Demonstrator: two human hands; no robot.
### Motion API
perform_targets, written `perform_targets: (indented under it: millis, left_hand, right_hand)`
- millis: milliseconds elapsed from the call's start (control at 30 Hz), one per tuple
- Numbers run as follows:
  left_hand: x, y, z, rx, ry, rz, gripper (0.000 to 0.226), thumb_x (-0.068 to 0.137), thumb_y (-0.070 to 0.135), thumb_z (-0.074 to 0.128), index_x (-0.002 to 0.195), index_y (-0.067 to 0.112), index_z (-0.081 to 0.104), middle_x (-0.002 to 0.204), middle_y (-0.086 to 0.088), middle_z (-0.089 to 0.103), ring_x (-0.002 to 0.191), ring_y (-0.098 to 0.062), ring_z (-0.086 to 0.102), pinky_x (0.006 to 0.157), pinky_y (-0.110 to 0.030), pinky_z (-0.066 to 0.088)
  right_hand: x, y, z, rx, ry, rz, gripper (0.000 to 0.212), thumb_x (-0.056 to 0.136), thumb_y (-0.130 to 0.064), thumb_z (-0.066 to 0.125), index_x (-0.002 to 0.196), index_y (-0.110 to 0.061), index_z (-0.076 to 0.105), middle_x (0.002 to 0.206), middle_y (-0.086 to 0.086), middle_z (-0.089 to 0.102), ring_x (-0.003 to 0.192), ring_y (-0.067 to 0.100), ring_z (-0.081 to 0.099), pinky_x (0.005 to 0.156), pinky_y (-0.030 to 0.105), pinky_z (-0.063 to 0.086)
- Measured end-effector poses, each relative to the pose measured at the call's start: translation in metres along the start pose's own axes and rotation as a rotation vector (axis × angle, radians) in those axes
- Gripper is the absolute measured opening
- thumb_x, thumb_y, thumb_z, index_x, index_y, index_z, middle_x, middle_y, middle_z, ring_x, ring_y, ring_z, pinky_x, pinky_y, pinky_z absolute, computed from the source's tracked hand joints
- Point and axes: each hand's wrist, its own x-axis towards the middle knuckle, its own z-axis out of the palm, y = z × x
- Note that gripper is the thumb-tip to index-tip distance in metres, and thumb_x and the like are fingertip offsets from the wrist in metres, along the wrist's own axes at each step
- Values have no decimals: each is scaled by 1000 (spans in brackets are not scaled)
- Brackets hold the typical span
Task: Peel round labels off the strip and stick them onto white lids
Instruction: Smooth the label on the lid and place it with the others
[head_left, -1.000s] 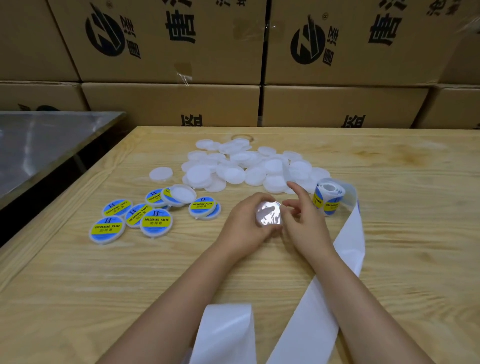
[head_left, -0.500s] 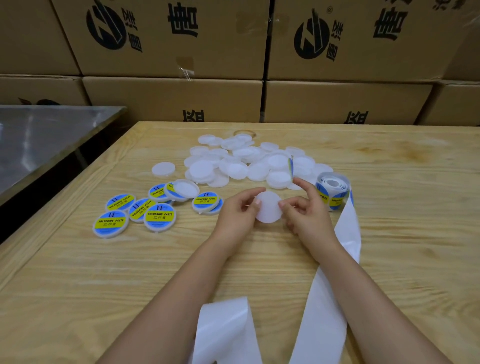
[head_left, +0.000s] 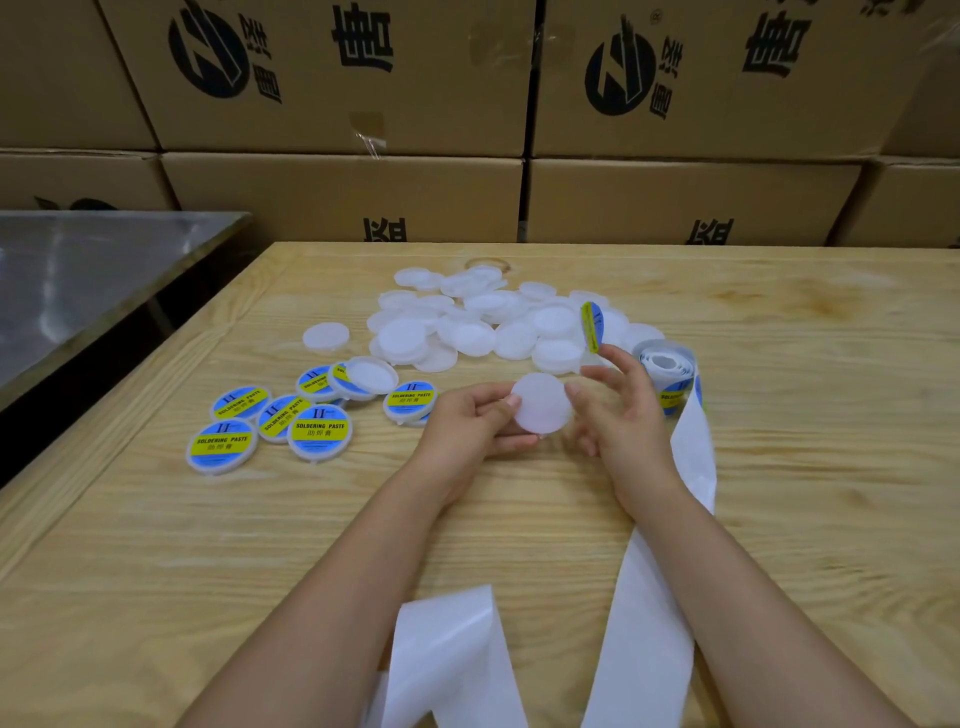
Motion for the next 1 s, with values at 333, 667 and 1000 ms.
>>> perform_targets:
  millis: [333,667,1000]
  left_hand:
    - [2,0,1,-27,0,9,19,93,7,53,109,-1,61,88,-12,71,68,-13,70,61,-22,58]
    - [0,1,0,-18,-15,11,9,91,8,57,94,4,65,71,-3,73,65,-14,70,59,-23,58]
    - [1,-1,1,20,8,12,8,90,5,58,86,4,64,66,-4,72,60,-14,69,56,-22,57]
  right_hand:
    - [9,1,-7,126,-60,137,10,83,-12,67,73,-12,69,63,2,54,55,9,40,44,17,32]
    - [12,4,-9,-12,-102,149,18,81,-15,69,63,-15,70,74,9,64,59,11,44,49,16,36]
    - [9,2,-10,-130,-103,134,12,82,-17,70,73,-9,70,86,19,67,70,21,46,52,19,37]
